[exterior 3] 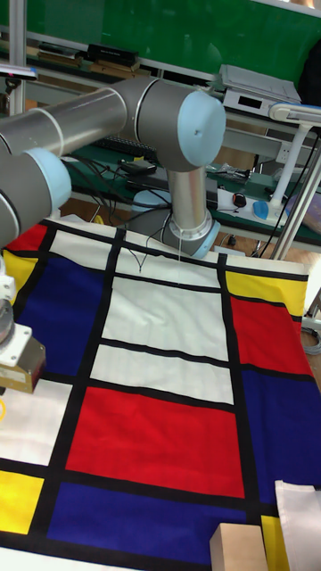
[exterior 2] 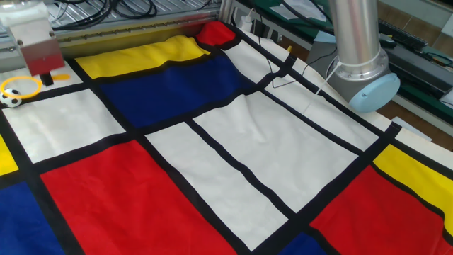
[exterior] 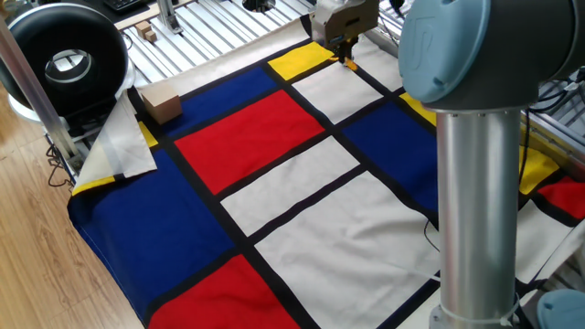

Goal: Remove the bubble ring from the ball

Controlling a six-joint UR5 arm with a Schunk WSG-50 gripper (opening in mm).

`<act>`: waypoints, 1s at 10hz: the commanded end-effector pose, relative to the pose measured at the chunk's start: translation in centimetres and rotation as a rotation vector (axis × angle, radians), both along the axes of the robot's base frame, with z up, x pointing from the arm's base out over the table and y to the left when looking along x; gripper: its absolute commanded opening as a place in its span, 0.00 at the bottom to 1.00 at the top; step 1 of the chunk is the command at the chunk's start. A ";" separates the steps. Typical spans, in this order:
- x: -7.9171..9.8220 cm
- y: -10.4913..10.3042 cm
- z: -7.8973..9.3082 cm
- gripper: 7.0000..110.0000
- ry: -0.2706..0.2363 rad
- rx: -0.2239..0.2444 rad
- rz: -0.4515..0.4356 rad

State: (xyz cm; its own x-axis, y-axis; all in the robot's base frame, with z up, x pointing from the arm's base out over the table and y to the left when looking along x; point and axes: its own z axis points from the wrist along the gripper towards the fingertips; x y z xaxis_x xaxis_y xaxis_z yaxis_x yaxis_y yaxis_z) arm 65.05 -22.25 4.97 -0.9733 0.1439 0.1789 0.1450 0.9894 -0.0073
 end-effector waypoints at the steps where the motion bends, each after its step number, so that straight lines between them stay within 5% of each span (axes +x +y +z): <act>1: 0.4 1.9 -2.1 0.00 -0.028 0.019 -0.010; 10: 1.4 1.7 -4.5 0.00 -0.067 0.027 0.021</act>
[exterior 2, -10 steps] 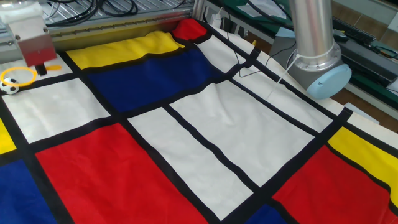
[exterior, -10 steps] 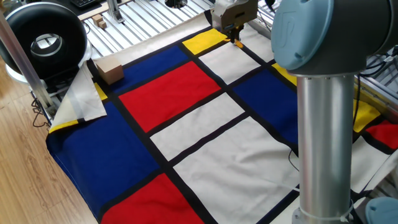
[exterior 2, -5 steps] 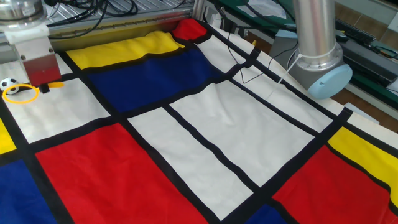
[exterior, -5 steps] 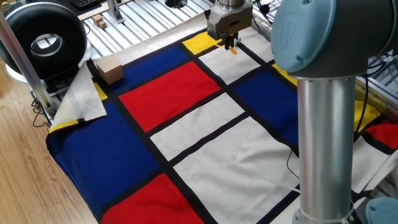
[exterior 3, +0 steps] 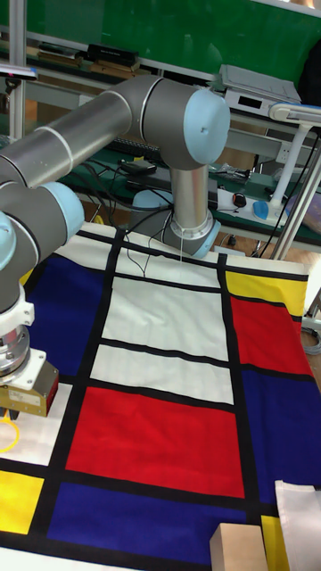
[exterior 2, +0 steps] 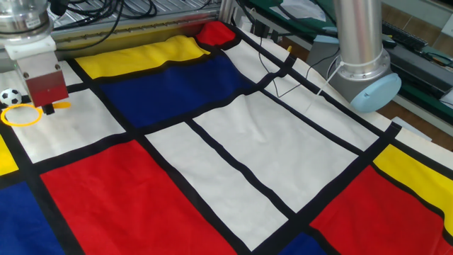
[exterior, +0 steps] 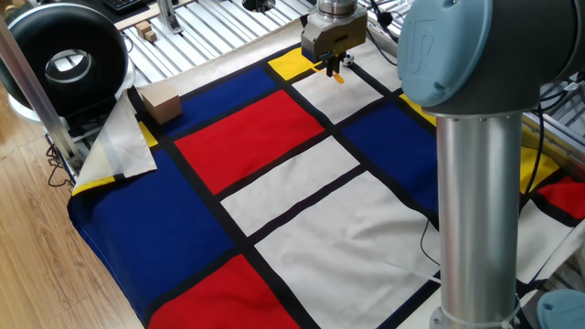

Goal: Remove the bubble ring from the ball

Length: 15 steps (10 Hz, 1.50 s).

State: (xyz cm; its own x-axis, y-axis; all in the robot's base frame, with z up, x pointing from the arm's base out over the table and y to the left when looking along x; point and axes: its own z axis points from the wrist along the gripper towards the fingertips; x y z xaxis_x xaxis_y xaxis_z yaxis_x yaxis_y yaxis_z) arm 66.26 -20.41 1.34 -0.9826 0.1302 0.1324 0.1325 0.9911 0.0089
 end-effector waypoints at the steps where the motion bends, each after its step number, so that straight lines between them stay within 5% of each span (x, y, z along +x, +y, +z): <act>1: 0.2 -0.2 -0.9 0.00 -0.020 0.020 0.016; 7: -0.5 -0.2 -0.7 0.00 0.007 0.026 0.037; 8: -0.3 0.1 -0.6 0.15 0.001 0.043 0.043; 10: 0.0 0.0 -0.5 0.15 -0.007 0.044 0.043; 11: 0.0 0.0 -0.4 0.36 -0.007 0.043 0.046; 12: -0.1 0.0 -0.3 0.36 -0.004 0.044 0.052; 15: -0.7 -0.2 4.0 0.36 0.044 0.047 0.063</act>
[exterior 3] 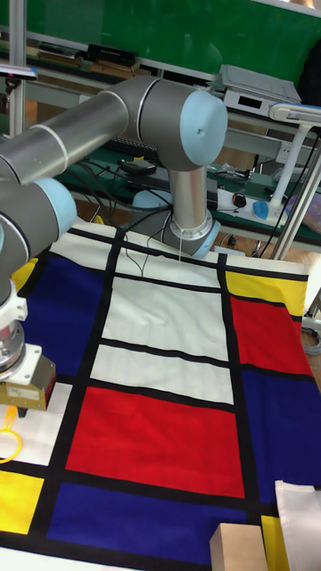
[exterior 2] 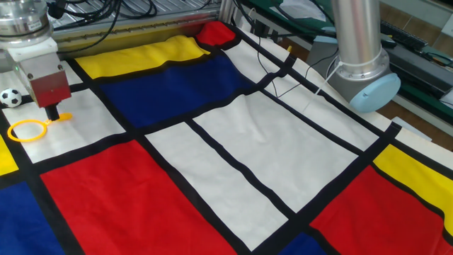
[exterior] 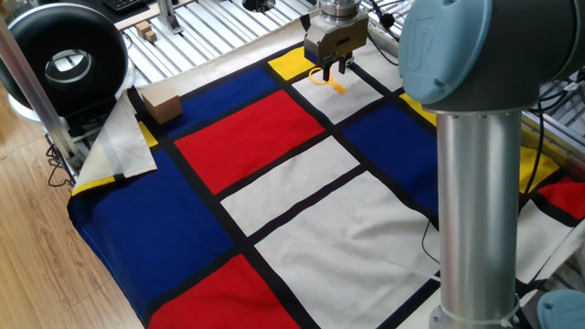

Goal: Remove the bubble ring from the ball

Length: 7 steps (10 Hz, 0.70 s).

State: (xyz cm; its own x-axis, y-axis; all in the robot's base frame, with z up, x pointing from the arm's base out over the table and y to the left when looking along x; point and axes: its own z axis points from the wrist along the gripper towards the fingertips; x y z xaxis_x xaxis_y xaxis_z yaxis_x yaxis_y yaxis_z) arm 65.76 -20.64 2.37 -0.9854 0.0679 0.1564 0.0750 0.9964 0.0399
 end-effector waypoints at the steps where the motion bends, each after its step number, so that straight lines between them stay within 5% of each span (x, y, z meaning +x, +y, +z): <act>1: 0.1 -0.1 4.5 0.36 0.023 0.025 0.023; 3: 0.4 -0.3 6.6 0.36 -0.041 0.011 0.056; 6: 0.0 0.2 7.8 0.36 -0.040 -0.013 0.041; 7: 0.2 1.0 8.0 0.15 -0.046 -0.013 0.038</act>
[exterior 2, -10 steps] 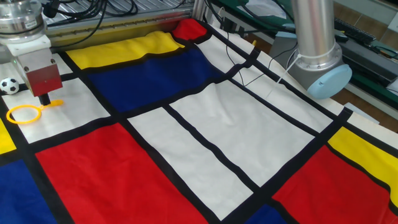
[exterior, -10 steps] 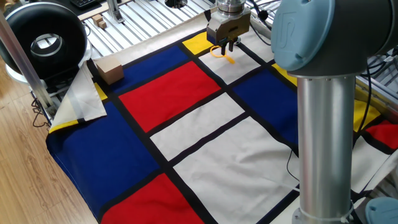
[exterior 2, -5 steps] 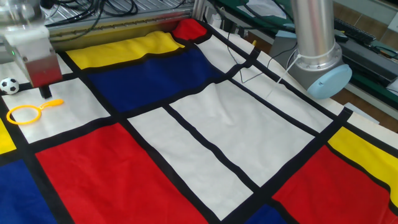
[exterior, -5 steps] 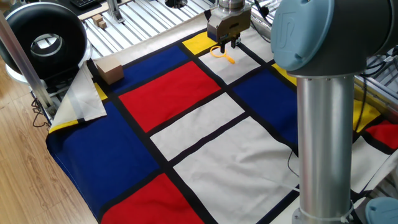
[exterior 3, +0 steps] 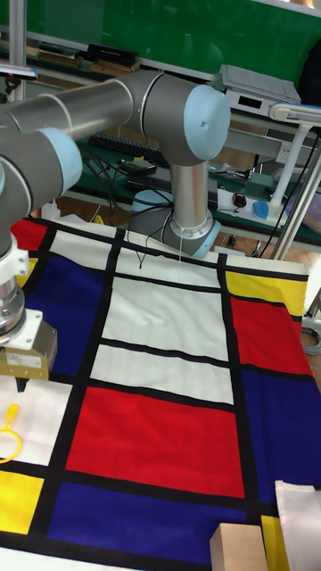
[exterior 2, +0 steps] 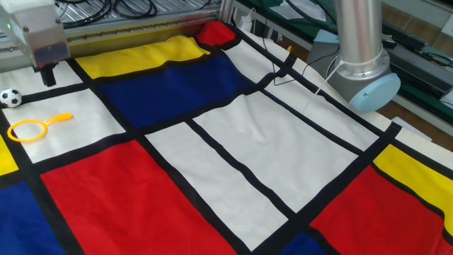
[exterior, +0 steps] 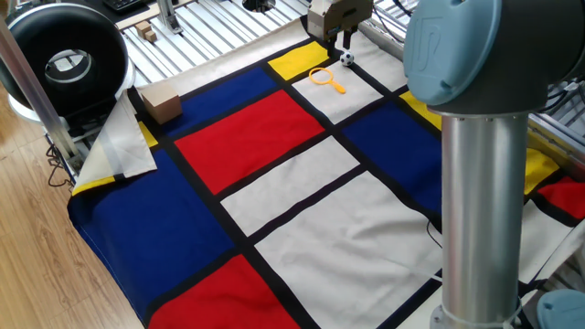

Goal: Remove the bubble ring from the ball

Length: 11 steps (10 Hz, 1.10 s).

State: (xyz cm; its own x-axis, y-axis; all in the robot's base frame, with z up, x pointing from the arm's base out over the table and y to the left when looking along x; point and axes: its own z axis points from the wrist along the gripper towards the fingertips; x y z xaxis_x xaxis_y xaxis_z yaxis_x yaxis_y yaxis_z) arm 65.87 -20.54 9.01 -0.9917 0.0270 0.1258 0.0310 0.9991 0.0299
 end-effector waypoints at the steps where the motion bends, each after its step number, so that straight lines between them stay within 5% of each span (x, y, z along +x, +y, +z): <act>1: 0.8 1.3 1.7 0.15 -0.035 -0.006 0.004; 4: 3.2 1.6 1.6 0.15 -0.135 0.015 0.136; 6: 5.6 1.2 1.7 0.15 -0.232 -0.008 0.142; 8: 7.2 -0.5 1.9 0.15 -0.289 -0.079 0.132; 11: 7.4 1.5 1.9 0.00 -0.305 -0.003 0.139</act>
State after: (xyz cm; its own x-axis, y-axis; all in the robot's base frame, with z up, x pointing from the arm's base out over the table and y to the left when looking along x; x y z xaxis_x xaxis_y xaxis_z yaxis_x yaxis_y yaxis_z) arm 72.24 -19.94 10.61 -0.9859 -0.1074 -0.1284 -0.1061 0.9942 -0.0169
